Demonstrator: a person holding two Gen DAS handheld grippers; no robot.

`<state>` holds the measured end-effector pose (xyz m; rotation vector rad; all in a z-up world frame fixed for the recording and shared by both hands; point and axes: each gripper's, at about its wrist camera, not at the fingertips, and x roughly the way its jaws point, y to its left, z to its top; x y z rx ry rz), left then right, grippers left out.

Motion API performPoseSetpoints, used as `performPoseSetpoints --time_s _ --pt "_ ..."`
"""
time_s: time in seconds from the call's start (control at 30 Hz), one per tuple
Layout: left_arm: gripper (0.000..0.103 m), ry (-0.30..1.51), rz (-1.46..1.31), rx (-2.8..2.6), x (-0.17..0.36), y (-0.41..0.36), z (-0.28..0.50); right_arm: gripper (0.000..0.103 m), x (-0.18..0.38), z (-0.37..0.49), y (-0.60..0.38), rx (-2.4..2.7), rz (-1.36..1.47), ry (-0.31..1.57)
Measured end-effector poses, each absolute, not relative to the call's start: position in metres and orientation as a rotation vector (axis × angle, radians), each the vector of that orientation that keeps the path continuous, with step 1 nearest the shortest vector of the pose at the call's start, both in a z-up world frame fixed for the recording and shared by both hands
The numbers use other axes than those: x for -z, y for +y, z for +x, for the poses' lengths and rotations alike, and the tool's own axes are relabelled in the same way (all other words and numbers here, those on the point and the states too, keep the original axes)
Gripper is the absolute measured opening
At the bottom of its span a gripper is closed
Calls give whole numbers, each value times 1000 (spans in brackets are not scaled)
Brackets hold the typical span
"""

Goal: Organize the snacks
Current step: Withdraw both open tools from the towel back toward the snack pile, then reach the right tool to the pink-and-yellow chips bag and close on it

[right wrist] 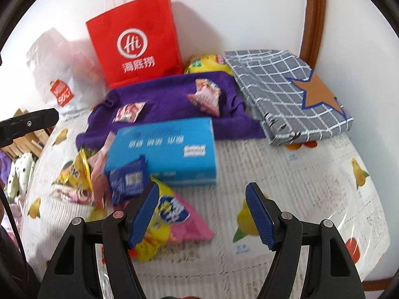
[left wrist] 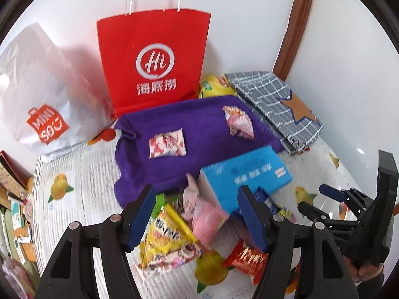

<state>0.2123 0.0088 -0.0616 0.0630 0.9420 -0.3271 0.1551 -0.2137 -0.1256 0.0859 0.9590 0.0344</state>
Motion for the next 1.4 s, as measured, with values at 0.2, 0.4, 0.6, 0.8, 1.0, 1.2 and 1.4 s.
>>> performPoseSetpoints --time_s 0.2,0.4,0.6,0.8,1.0,1.2,1.4 --pt "66 967 65 320 80 18 199 71 142 150 -199 -47 65 1012" --pt "69 985 80 289 94 26 195 71 149 145 -187 -56 0 1030" --pt "70 999 99 289 105 26 191 71 154 141 -180 -74 3 1043" --pt "70 993 108 301 112 27 188 71 165 140 -179 -52 -10 1070" --pt "70 982 128 308 117 24 188 71 173 146 -180 -50 17 1082" --pt "70 993 118 320 122 25 191 77 178 152 -173 -66 4 1076" --pt "70 1015 100 311 127 27 195 77 181 153 -173 -84 27 1053"
